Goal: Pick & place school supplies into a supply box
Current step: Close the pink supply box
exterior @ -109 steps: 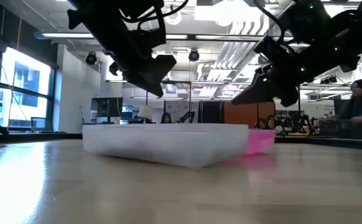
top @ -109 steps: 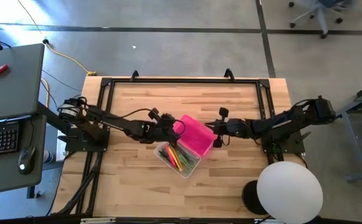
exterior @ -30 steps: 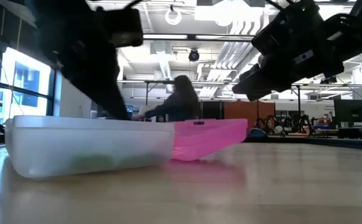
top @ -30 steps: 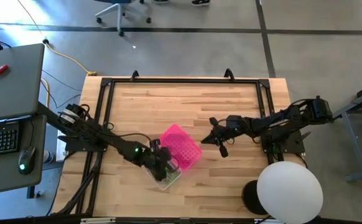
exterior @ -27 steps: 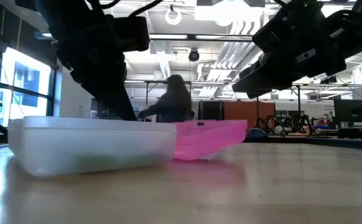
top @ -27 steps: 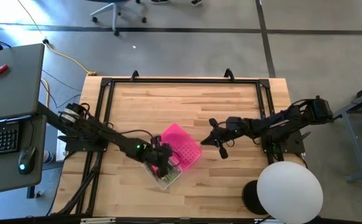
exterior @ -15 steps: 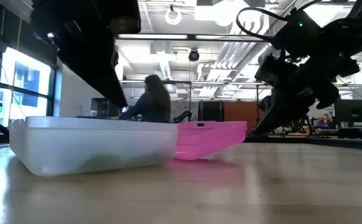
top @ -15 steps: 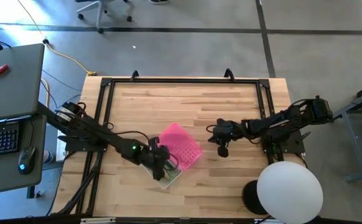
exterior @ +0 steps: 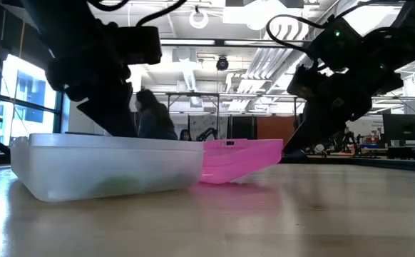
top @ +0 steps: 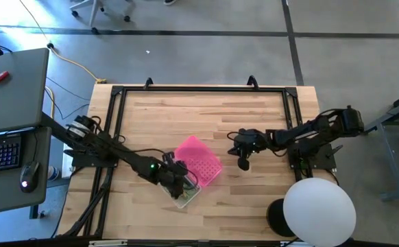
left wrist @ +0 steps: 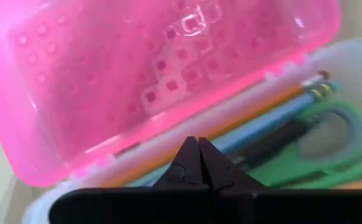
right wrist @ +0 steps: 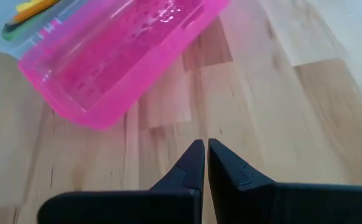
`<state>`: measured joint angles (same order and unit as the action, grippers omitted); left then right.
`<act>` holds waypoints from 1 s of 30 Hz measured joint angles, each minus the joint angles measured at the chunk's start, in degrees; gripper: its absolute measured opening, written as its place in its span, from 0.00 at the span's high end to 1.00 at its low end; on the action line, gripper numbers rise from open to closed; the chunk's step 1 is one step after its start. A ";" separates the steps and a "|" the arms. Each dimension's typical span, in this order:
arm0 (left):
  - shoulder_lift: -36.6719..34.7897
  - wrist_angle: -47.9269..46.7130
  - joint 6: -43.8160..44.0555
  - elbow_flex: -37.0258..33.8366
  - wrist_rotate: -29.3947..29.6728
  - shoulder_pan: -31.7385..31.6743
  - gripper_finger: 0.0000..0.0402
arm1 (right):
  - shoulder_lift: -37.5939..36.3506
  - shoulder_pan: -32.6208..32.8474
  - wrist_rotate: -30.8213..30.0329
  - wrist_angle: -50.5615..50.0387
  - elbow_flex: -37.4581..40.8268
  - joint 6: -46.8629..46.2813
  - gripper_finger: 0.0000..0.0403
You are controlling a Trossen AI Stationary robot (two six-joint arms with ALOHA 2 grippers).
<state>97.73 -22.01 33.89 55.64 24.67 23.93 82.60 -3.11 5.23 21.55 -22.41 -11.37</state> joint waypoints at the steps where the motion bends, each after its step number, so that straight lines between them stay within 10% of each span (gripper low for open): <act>1: 0.00 0.00 -0.42 0.00 -0.23 -0.46 0.98 | 0.70 -0.03 0.61 0.76 -0.03 0.00 1.00; 17: -0.02 3.50 -3.69 0.00 -2.69 -6.10 0.97 | 17.30 -0.31 5.06 7.46 -7.91 3.70 1.00; 30: -0.57 1.58 -2.92 0.34 -0.74 -5.76 0.96 | 15.75 -0.85 6.94 10.08 -9.81 9.63 1.00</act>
<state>97.17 -20.43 30.97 55.98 23.93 18.17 98.35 -3.96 12.17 31.63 -32.22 -1.74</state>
